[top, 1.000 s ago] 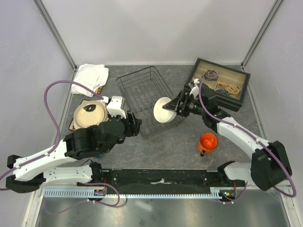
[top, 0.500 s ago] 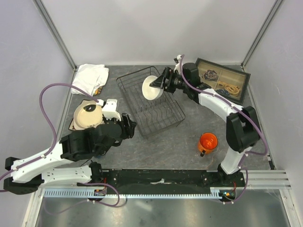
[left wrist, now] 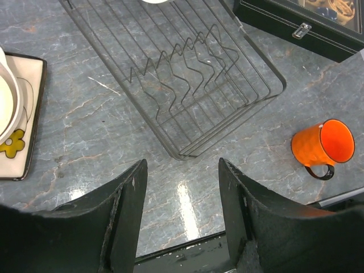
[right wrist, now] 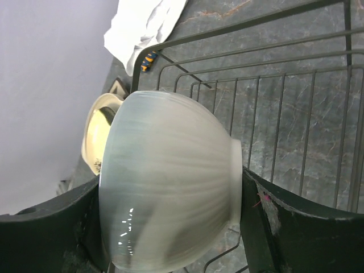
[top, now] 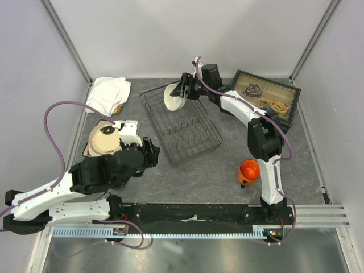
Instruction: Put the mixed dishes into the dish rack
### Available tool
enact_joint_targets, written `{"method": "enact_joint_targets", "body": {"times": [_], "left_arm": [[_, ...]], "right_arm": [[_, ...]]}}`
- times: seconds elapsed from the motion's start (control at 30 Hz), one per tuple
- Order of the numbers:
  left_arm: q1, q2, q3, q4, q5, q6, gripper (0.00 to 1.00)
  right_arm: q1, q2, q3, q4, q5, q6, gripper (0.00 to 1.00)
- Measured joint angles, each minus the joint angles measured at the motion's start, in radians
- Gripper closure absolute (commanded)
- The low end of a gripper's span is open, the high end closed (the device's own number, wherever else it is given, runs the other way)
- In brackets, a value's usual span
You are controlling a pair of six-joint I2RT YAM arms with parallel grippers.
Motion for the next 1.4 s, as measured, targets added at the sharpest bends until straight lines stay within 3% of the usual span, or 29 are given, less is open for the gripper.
{"method": "enact_joint_targets", "body": {"times": [0.33, 0.6, 1.0, 1.4], "left_arm": [[0.000, -0.014, -0.004, -0.021, -0.018, -0.010, 0.41], [0.000, -0.027, -0.012, -0.032, -0.021, -0.013, 0.41], [0.000, -0.020, -0.012, -0.043, -0.043, -0.021, 0.42], [0.000, -0.010, -0.012, -0.034, -0.042, -0.021, 0.42]], "right_arm": [[0.076, 0.045, 0.167, -0.188, 0.182, -0.211, 0.50], [0.156, 0.058, 0.230, -0.296, 0.442, -0.406, 0.49], [0.269, 0.146, 0.286, -0.347, 0.846, -0.637, 0.48], [0.302, 0.206, 0.311, -0.304, 1.128, -0.823, 0.48]]}}
